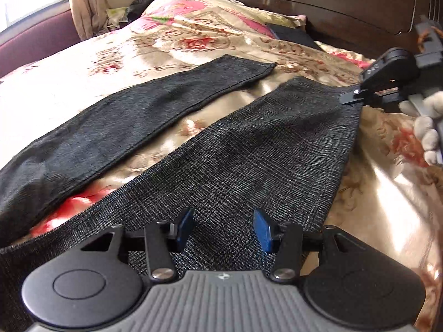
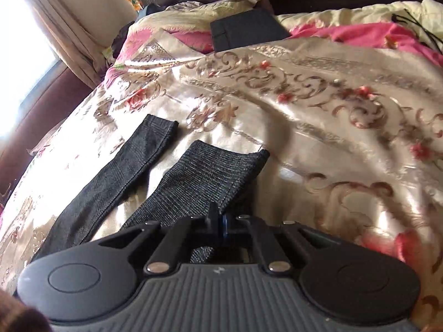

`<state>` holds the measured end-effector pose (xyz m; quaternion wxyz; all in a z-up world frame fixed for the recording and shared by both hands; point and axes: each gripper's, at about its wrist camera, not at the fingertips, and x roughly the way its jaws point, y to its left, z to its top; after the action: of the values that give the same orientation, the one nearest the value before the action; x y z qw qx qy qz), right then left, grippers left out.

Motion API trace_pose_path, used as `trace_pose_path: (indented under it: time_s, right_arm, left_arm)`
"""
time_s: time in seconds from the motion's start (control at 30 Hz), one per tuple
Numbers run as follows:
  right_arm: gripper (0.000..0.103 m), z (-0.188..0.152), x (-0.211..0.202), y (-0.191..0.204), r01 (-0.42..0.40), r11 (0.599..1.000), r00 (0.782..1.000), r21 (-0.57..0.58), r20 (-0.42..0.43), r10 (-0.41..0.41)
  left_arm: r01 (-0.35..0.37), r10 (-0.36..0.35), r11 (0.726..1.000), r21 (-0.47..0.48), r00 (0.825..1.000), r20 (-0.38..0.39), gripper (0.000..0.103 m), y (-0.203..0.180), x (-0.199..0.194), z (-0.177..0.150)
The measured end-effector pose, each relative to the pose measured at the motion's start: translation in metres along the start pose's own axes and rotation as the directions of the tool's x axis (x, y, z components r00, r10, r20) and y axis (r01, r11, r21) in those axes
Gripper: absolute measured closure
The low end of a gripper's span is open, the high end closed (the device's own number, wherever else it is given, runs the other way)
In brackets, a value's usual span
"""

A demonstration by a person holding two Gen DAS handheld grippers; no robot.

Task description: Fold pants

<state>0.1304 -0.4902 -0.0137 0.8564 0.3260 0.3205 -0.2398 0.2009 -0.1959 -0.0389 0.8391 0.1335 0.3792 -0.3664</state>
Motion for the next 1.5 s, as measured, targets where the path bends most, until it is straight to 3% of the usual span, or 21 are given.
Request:
trace_pose_path:
  time_s: [0.07,0.13,0.2,0.33,0.4,0.5,0.57,0.63,0.73,0.83,0.93,1.03,1.13,1.3,1.37,1.43,1.5]
  right_arm:
    - [0.100,-0.003,0.011,-0.007,0.076,0.997,0.995,-0.022,-0.056,-0.077]
    - [0.098,-0.002,0.018,-0.006,0.101,0.993,0.990,-0.056,-0.095,-0.106]
    - [0.089,0.006,0.009,0.003,0.125,0.990,0.987,-0.071,-0.093,-0.131]
    - [0.088,0.014,-0.019,0.033,0.185,0.959,0.980,-0.217,-0.036,-0.197]
    - [0.088,0.010,-0.028,0.058,0.140,0.941,0.985,-0.308,-0.052,-0.164]
    - [0.083,-0.006,-0.028,0.115,-0.011,0.888,0.987,-0.460,-0.146,-0.063]
    - [0.082,-0.023,-0.018,0.166,-0.138,0.824,0.974,-0.549,-0.226,0.012]
    - [0.075,-0.044,-0.006,0.219,-0.260,0.738,0.950,-0.623,-0.303,0.079]
    - [0.068,-0.078,0.016,0.298,-0.417,0.547,0.902,-0.726,-0.406,0.148]
    - [0.067,-0.110,0.039,0.369,-0.514,0.353,0.857,-0.782,-0.486,0.169]
    - [0.065,-0.139,0.061,0.430,-0.587,0.193,0.810,-0.786,-0.570,0.139]
    - [0.059,-0.161,0.075,0.478,-0.612,0.062,0.789,-0.788,-0.604,0.117]
    - [0.057,-0.172,0.091,0.511,-0.627,-0.008,0.775,-0.779,-0.625,0.097]
    - [0.057,-0.187,0.121,0.540,-0.647,-0.058,0.760,-0.761,-0.649,0.035]
    - [0.057,-0.192,0.132,0.550,-0.667,-0.069,0.743,-0.742,-0.669,0.012]
    - [0.057,-0.196,0.139,0.555,-0.694,-0.065,0.719,-0.717,-0.695,-0.006]
    - [0.057,-0.205,0.145,0.557,-0.701,-0.080,0.712,-0.708,-0.702,-0.026]
  left_arm:
    - [0.009,-0.009,1.000,-0.006,1.000,-0.004,0.039,-0.005,0.007,0.000]
    - [0.003,-0.002,1.000,0.004,1.000,-0.009,0.039,-0.010,0.008,0.002]
    - [0.008,-0.008,1.000,-0.005,1.000,-0.020,0.039,-0.007,0.002,0.006]
    - [-0.041,0.040,0.999,-0.022,0.999,-0.012,0.039,0.018,-0.032,0.003]
    - [-0.091,0.091,0.995,-0.044,0.996,-0.011,0.039,0.041,-0.055,-0.001]
    - [-0.188,0.188,0.977,-0.101,0.982,-0.014,0.039,0.085,-0.088,-0.009]
    - [-0.256,0.255,0.960,-0.117,0.967,-0.025,0.038,0.114,-0.108,-0.015]
    - [-0.330,0.328,0.939,-0.096,0.944,-0.037,0.037,0.145,-0.123,-0.021]
    - [-0.422,0.419,0.906,-0.038,0.906,-0.064,0.034,0.191,-0.140,-0.034]
    - [-0.488,0.487,0.873,0.008,0.869,-0.084,0.034,0.237,-0.149,-0.046]
    - [-0.495,0.491,0.869,-0.014,0.864,-0.109,0.034,0.285,-0.155,-0.053]
    - [-0.501,0.495,0.866,-0.012,0.860,-0.125,0.034,0.325,-0.157,-0.060]
    - [-0.507,0.505,0.862,0.025,0.851,-0.143,0.034,0.355,-0.154,-0.065]
    - [-0.471,0.469,0.881,0.040,0.863,-0.187,0.034,0.389,-0.150,-0.074]
    - [-0.460,0.460,0.887,0.051,0.864,-0.205,0.034,0.397,-0.146,-0.079]
    - [-0.429,0.428,0.902,0.048,0.875,-0.226,0.033,0.404,-0.140,-0.082]
    - [-0.399,0.398,0.916,0.042,0.888,-0.230,0.033,0.410,-0.137,-0.082]
